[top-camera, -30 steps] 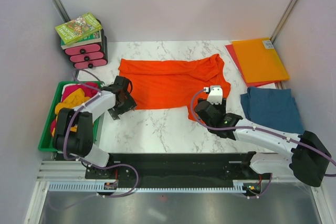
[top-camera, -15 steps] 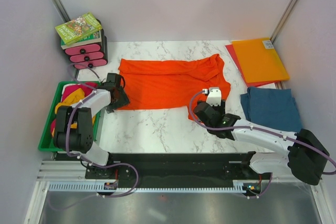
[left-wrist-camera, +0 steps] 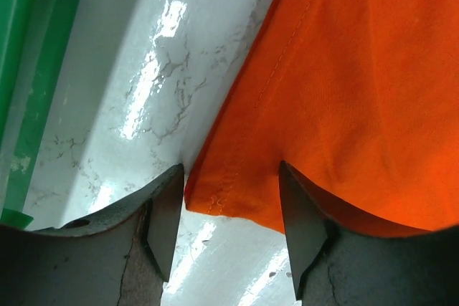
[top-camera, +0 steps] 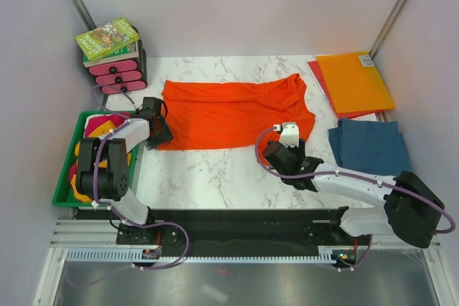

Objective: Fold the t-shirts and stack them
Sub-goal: Fold the tshirt

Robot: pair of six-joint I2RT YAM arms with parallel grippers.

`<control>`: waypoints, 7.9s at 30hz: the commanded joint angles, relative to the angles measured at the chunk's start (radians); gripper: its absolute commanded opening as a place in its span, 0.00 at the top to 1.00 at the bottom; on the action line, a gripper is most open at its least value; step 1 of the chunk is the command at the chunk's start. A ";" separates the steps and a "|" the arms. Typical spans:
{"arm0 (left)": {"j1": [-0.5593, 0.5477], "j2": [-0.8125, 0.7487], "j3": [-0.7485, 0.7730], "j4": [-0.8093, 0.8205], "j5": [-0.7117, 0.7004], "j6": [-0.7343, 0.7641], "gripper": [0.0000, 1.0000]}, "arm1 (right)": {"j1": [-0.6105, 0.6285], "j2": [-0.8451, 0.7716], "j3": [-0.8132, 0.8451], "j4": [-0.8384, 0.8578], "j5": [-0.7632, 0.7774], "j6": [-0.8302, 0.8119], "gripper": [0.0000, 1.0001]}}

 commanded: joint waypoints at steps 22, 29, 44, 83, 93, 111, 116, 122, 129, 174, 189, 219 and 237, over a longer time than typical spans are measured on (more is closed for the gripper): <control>-0.034 -0.062 -0.030 -0.031 0.031 -0.010 0.98 | -0.235 -0.007 -0.007 -0.067 -0.022 0.078 0.25; -0.035 -0.054 -0.023 -0.039 0.054 -0.021 0.98 | -0.314 0.079 0.023 -0.082 -0.156 0.107 0.31; -0.037 -0.038 -0.013 -0.040 0.077 -0.036 0.98 | -0.208 -0.111 -0.046 -0.151 -0.179 0.243 0.32; -0.040 -0.034 -0.012 -0.057 0.079 -0.042 0.98 | -0.188 0.245 -0.100 -0.018 -0.477 0.440 0.58; -0.040 -0.071 -0.019 -0.069 0.079 -0.050 0.98 | -0.186 0.155 -0.144 -0.017 -0.455 0.446 1.00; -0.100 -0.640 -0.197 -0.180 0.109 -0.105 0.98 | -0.052 -0.388 -0.064 -0.384 -0.126 0.403 1.00; -0.100 -0.726 -0.196 -0.247 0.057 -0.107 0.98 | -0.004 -0.473 -0.043 -0.448 -0.089 0.403 1.00; -0.100 -0.664 -0.156 -0.264 0.054 -0.102 0.98 | 0.102 -0.507 0.005 -0.508 -0.029 0.426 1.00; -0.100 -0.484 -0.069 -0.211 0.105 -0.052 0.98 | 0.290 -0.389 0.083 -0.557 0.127 0.521 1.00; -0.023 -0.295 0.056 -0.162 -0.043 -0.119 0.98 | -0.358 0.116 0.500 -0.064 0.051 -0.184 1.00; -0.008 -0.045 0.171 -0.139 -0.052 -0.130 0.98 | -0.418 0.357 0.585 -0.010 0.000 -0.160 1.00; -0.011 0.141 0.361 -0.198 -0.082 -0.142 0.83 | -0.493 0.512 0.675 0.016 -0.047 -0.131 0.85; -0.144 -0.154 0.109 -0.198 -0.069 -0.214 0.72 | -0.341 0.187 0.295 -0.005 -0.102 0.003 1.00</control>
